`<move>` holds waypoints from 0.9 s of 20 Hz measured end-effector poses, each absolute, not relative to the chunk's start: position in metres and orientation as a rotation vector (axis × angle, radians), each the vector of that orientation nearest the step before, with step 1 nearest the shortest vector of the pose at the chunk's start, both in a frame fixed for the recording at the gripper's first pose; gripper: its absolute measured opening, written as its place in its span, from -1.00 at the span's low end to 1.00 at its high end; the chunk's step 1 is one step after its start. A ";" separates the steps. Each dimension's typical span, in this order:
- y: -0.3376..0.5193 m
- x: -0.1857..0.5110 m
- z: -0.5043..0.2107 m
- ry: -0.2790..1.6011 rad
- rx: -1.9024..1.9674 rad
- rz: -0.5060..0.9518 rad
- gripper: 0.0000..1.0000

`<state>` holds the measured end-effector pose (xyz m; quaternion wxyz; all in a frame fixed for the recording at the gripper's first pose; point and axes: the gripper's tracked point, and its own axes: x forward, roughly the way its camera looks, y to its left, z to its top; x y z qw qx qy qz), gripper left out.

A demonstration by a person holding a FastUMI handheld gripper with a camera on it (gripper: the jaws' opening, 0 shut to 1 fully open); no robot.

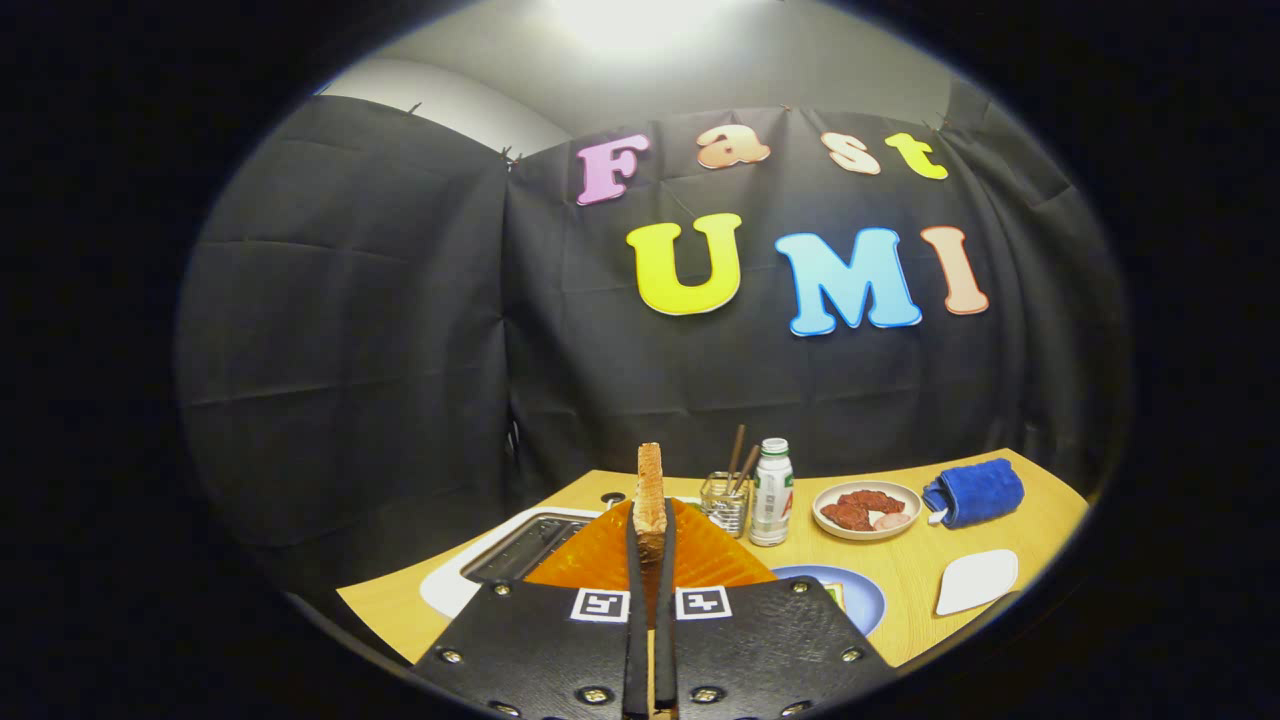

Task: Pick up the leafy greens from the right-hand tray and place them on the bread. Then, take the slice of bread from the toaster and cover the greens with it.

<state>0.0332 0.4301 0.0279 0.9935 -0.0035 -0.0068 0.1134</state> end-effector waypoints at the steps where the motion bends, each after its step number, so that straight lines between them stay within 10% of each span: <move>1: 0.422 0.036 0.022 -0.008 -0.001 0.218 -0.95; 18: 0.349 0.082 -0.042 0.066 0.002 0.111 -0.95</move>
